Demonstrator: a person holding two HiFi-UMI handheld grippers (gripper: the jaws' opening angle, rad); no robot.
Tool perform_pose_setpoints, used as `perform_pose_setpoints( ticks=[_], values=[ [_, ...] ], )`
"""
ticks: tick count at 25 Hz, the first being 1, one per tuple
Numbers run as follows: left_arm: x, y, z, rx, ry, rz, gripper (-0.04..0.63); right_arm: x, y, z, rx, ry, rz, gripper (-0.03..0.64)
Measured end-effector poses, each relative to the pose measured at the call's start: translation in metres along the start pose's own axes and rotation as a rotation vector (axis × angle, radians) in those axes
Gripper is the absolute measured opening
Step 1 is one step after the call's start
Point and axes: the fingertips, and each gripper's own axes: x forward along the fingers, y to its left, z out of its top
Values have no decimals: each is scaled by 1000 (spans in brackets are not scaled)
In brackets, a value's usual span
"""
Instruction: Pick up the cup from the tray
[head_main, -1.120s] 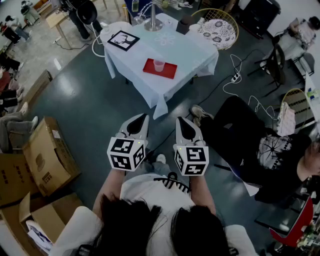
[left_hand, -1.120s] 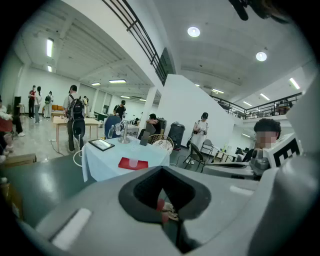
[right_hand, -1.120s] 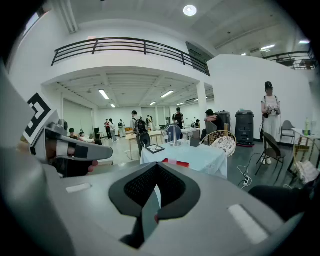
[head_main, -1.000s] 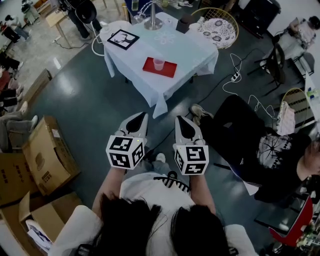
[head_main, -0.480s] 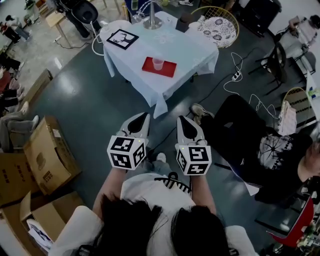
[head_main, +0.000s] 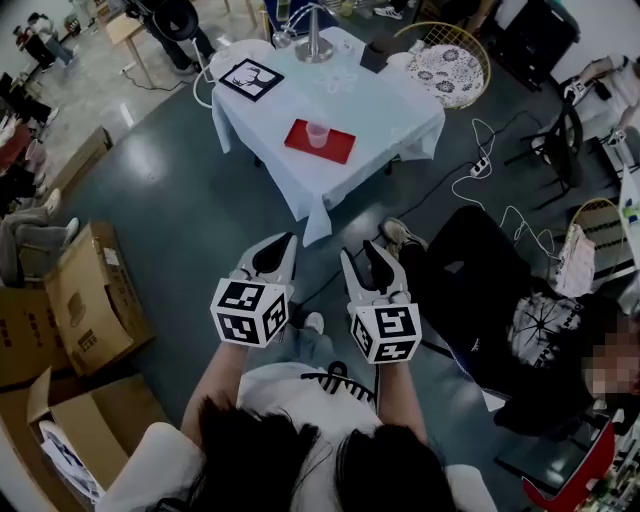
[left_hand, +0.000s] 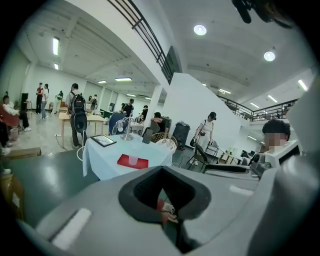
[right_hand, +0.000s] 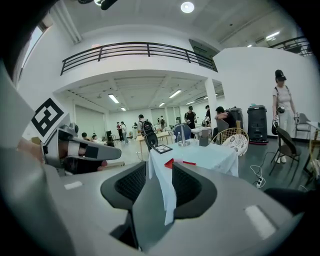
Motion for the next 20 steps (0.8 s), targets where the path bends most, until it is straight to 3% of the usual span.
perform_pose_setpoints(
  ticks=[5,8,15,20],
  values=[
    [4,3,-1,-4,-2,26,0,6,-6,1,13,-11,15,230],
    [10,7,-3,-21,-4,28,0,13,-9,-2,20,-9,16,238],
    [31,24,5,25,8,17,0,33,-18,8,21,-27,5,280],
    [57,54,19,4,1,22,0,63,-25,17,17,-32,-15,296]
  ],
)
